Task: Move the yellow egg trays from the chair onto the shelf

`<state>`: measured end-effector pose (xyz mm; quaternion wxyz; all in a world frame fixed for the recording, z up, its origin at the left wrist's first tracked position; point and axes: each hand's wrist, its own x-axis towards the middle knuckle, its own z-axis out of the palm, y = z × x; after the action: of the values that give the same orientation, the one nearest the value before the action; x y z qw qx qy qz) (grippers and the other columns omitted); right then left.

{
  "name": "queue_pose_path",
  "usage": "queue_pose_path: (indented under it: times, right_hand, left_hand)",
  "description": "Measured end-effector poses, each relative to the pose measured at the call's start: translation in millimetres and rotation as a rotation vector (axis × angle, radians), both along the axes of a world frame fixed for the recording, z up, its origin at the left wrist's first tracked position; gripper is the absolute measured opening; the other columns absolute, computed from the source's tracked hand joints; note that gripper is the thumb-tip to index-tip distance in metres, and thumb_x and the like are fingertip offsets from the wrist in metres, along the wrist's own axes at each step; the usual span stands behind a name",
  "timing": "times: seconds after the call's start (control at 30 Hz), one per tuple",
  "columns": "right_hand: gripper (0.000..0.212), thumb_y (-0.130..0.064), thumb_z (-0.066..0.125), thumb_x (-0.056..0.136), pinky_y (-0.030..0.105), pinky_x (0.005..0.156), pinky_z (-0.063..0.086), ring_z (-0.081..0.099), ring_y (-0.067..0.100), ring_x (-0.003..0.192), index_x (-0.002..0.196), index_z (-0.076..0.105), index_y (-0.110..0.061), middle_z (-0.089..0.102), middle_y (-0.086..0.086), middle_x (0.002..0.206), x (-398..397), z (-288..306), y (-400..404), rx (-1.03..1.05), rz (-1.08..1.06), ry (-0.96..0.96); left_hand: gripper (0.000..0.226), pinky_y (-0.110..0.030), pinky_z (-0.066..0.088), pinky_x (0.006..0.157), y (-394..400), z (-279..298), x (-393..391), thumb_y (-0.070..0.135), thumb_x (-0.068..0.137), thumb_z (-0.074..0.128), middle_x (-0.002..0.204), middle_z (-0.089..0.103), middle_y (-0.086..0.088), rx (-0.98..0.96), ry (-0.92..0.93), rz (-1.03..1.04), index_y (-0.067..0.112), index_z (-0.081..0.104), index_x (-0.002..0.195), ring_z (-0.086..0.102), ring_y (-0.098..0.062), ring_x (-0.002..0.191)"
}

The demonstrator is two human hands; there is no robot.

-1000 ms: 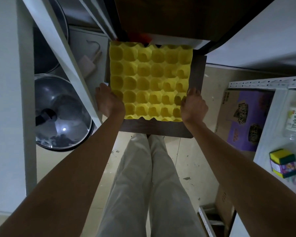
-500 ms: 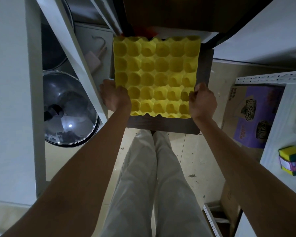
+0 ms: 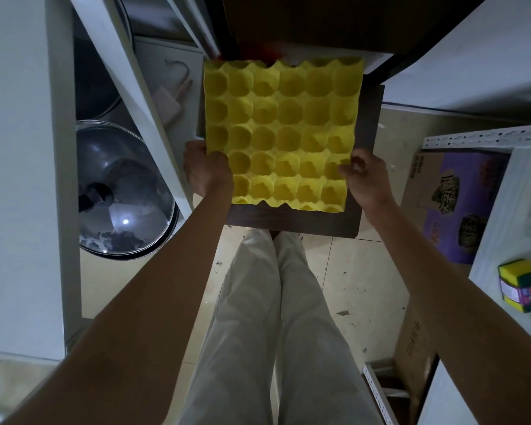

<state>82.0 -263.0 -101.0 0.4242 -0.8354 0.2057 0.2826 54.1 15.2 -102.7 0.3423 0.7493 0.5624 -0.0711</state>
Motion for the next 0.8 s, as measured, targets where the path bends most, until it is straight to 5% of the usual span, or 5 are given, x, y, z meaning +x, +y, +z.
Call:
queue_pose_path:
  times: [0.07,0.2,0.47,0.8]
  right_hand:
    - [0.022,-0.005,0.068,0.088,0.047,0.093,0.059,0.073,0.022,0.1,0.103,0.072,-0.021,0.076,0.005,0.105,-2,1,2,0.101,-0.093,0.086]
    - [0.043,0.007,0.063,0.087,0.05,0.092,0.06,0.075,0.025,0.101,0.086,0.074,-0.034,0.077,-0.003,0.096,1,4,3,0.176,-0.212,0.157]
    - [0.044,0.01,0.057,0.088,0.054,0.096,0.057,0.071,0.032,0.109,0.09,0.074,-0.031,0.076,0.01,0.112,-1,9,3,0.187,-0.222,0.145]
    - [0.036,0.005,0.056,0.083,0.054,0.091,0.059,0.073,0.029,0.1,0.095,0.076,-0.021,0.077,0.008,0.103,-23,47,-12,0.131,-0.255,0.101]
  left_hand:
    - [0.039,-0.043,0.055,0.095,-2,1,-1,0.01,0.083,0.052,0.122,0.068,-0.001,0.015,0.0,-0.033,0.02,0.068,0.117,0.067,-0.028,0.111]
    - [0.037,-0.044,0.054,0.096,3,0,-5,0.015,0.087,0.051,0.122,0.069,-0.004,0.01,-0.012,-0.072,0.019,0.069,0.119,0.066,-0.029,0.112]
    - [0.028,-0.042,0.047,0.082,2,2,-16,0.015,0.089,0.053,0.113,0.067,-0.018,0.167,-0.032,-0.228,0.002,0.064,0.111,0.063,-0.037,0.103]
    - [0.017,-0.033,0.032,0.06,-16,51,-17,0.012,0.084,0.054,0.082,0.063,-0.018,0.179,-0.04,-0.264,0.003,0.063,0.095,0.05,-0.03,0.07]
